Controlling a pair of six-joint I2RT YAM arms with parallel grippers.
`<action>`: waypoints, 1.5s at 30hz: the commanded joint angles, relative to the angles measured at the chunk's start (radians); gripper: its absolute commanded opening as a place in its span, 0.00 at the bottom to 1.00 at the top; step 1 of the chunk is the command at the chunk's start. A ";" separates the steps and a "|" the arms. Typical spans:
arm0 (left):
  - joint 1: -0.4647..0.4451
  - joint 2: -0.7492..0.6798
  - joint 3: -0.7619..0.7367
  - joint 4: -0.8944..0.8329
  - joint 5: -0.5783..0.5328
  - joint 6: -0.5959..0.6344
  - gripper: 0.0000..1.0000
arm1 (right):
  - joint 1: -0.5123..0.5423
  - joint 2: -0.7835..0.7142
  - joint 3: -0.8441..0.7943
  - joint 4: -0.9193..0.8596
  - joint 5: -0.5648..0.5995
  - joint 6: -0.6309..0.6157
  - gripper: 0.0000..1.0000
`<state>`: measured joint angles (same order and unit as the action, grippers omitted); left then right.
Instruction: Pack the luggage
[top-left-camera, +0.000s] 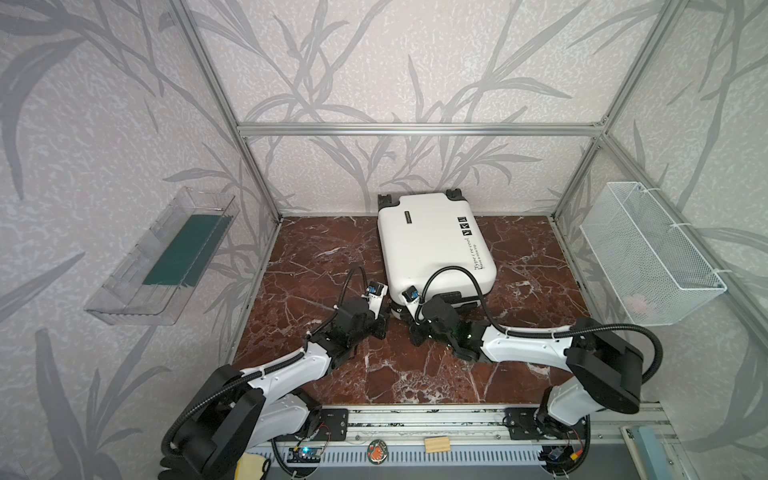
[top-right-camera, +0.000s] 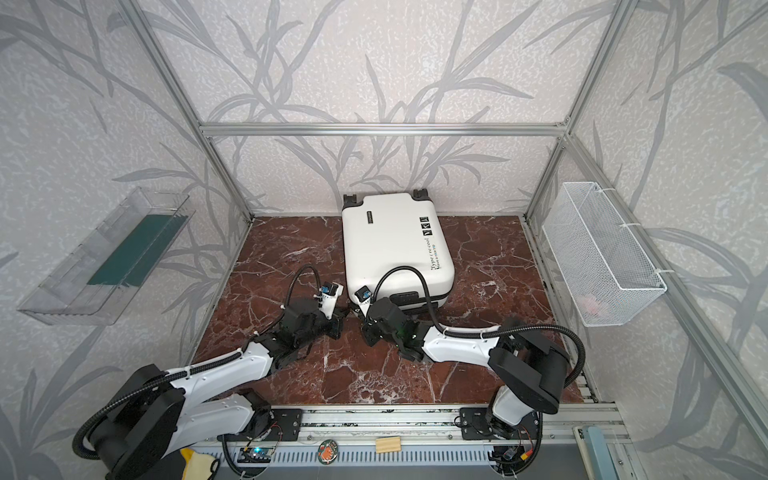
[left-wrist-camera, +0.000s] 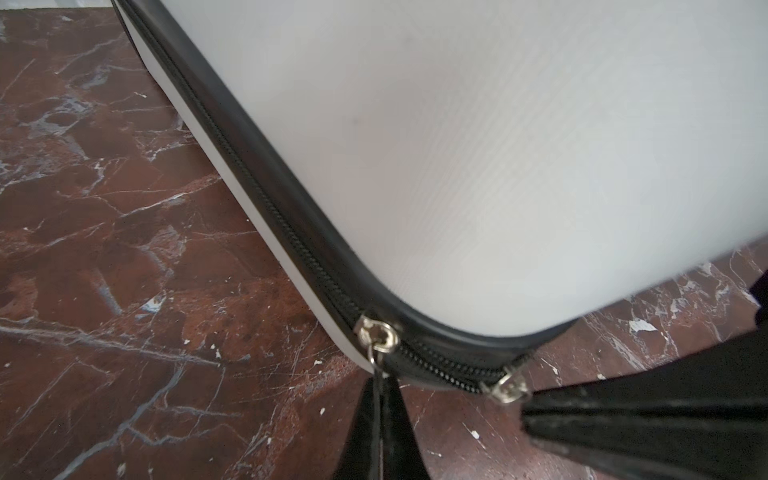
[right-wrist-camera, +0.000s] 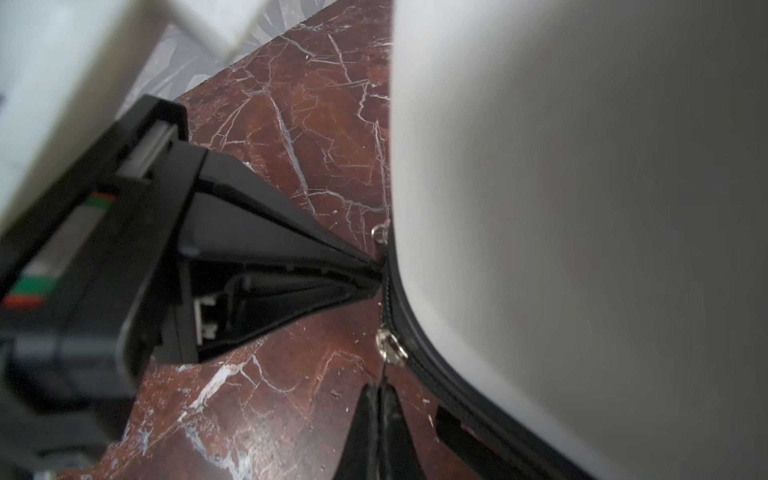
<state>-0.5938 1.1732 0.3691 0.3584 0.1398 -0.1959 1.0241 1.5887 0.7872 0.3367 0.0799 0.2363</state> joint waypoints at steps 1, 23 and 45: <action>-0.032 0.027 0.033 0.069 0.063 -0.002 0.00 | 0.046 0.028 0.071 0.176 -0.111 -0.016 0.00; -0.133 -0.048 -0.013 0.039 0.063 -0.034 0.00 | -0.046 0.045 0.043 0.215 -0.084 0.018 0.00; -0.130 -0.308 -0.057 -0.126 -0.376 -0.035 0.08 | -0.047 0.111 0.121 0.188 -0.152 0.067 0.09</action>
<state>-0.7136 0.9321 0.3244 0.2562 -0.1753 -0.2333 0.9798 1.6951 0.8604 0.4488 -0.0105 0.2481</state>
